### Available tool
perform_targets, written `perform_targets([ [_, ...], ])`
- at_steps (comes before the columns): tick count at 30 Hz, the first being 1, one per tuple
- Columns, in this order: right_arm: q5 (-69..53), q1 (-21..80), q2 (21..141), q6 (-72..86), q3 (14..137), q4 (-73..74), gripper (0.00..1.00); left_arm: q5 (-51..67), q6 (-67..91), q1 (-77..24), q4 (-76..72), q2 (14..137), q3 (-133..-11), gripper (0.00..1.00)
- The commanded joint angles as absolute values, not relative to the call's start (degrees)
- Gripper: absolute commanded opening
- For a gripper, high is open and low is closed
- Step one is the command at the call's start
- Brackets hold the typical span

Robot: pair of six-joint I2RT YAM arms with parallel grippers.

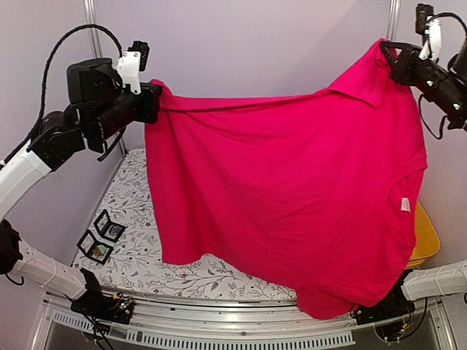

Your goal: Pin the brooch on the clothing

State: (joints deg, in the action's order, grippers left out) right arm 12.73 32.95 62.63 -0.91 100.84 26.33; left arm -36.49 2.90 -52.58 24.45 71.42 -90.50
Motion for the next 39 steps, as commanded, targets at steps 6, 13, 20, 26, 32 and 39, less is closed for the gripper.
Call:
perform_targets([
  [6, 15.09, 23.22, 91.88, 4.32, 89.88, 15.79, 0.0, -18.51, 17.69, -28.68, 20.12, 88.89, -77.23, 0.0],
  [13, 12.48, 20.23, 128.84, 5.18, 115.46, 17.42, 0.0, -15.3, 18.72, -20.39, 18.22, 116.98, -93.95, 0.0],
  [20, 6.27, 17.11, 142.96, 9.73, 126.21, 11.24, 0.0, -15.85, 17.47, -20.0, 21.66, 135.95, -114.95, 0.0],
  [26, -5.41, 12.94, 144.77, 19.22, 126.26, 2.58, 0.0, -16.61, 17.83, -19.03, 21.1, 141.22, -120.26, 0.07],
  [32, -9.46, 8.94, 146.92, 32.63, 127.84, -3.42, 0.33, -16.99, 19.83, -15.67, 19.25, 142.62, -122.88, 0.49],
  [39, -7.62, 7.21, 143.84, 30.05, 132.21, 7.5, 0.73, -15.57, 15.38, -14.63, 24.53, 135.66, -122.91, 0.8],
])
